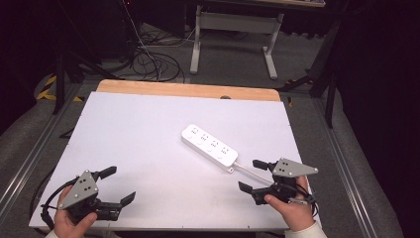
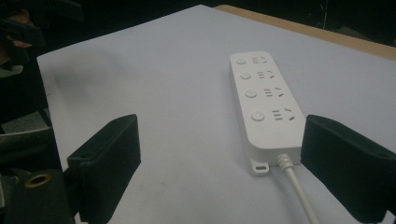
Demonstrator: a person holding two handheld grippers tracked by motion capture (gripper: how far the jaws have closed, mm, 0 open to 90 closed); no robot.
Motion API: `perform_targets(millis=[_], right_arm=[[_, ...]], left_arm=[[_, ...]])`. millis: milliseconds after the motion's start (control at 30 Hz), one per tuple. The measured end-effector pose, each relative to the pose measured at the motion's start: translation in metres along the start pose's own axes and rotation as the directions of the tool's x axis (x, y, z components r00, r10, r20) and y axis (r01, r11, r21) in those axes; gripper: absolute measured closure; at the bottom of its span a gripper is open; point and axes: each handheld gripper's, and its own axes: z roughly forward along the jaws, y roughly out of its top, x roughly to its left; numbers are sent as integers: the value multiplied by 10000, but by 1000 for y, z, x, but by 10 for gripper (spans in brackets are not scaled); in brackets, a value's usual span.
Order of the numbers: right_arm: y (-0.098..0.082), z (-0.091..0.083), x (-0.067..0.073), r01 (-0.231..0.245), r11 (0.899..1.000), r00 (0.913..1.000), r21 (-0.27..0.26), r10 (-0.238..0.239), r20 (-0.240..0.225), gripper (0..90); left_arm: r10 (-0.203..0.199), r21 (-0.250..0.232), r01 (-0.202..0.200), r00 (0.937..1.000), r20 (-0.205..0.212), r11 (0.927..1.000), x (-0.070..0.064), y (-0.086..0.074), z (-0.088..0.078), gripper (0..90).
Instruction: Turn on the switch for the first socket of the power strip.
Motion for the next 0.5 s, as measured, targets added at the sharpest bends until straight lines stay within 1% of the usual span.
perform_targets(millis=[100, 200, 367, 400, 500], right_arm=[[-8, 1, -1, 24, 9999, 9998, 137, -26, 179, 128], [-16, 2, -1, 299, 9977, 9974, 612, -338, 637, 129], [-27, 5, -1, 335, 9963, 9973, 788, -385, 620, 129], [-29, 5, -1, 318, 9964, 9974, 790, -368, 623, 129], [-35, 4, -3, 198, 9976, 9974, 660, -242, 672, 129]], left_arm=[[8, 1, -8, 10000, -2, 10000, 0, 0, 0, 61], [32, 19, -32, 10000, 14, 10000, 0, 0, -1, 61], [131, -12, -131, 9999, -36, 9999, 0, -1, -1, 61], [189, -25, -189, 9998, -52, 9998, 0, -1, -1, 61], [156, -25, -156, 9999, -25, 9999, -1, -1, -1, 61]])
